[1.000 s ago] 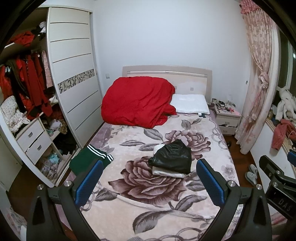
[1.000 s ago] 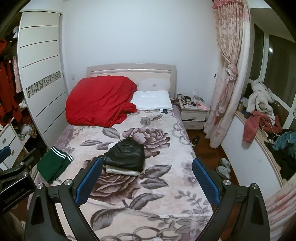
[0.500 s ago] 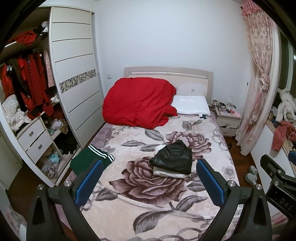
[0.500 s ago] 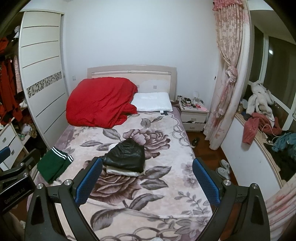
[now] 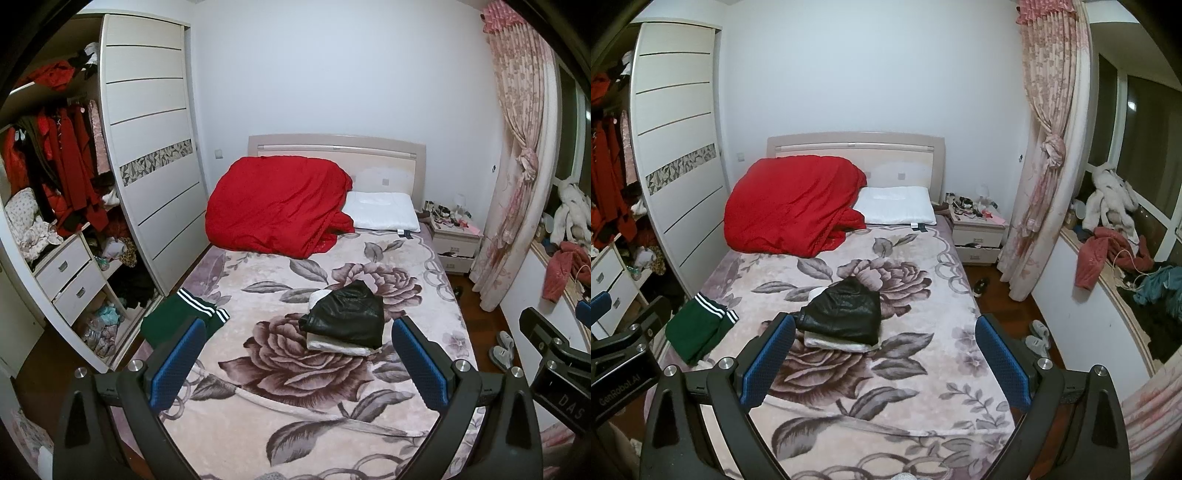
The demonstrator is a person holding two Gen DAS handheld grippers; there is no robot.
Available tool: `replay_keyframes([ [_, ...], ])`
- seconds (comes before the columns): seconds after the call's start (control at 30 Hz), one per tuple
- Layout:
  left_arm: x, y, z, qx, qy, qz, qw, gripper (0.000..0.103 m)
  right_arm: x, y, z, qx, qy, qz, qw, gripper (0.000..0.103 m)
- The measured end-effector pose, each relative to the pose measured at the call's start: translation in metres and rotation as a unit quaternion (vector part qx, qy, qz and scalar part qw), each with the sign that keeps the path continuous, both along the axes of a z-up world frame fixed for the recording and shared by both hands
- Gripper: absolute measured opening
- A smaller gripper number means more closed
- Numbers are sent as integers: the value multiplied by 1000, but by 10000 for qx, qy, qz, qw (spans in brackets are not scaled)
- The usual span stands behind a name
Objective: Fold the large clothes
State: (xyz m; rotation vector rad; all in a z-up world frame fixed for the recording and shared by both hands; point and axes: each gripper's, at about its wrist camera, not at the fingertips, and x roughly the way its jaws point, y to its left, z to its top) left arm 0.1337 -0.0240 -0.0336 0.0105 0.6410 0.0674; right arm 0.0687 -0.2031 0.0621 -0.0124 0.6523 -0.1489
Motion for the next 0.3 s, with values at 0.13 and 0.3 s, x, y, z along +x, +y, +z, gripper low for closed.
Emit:
replay_keyframes([
  [0.13, -1, 0, 0, -5, -8, 6, 10000, 103, -1, 0, -1, 2, 4, 4, 10000, 100],
  [0.3, -3, -1, 4, -63, -67, 51, 9999, 103, -3, 1, 0, 13, -4, -2, 10000, 100],
])
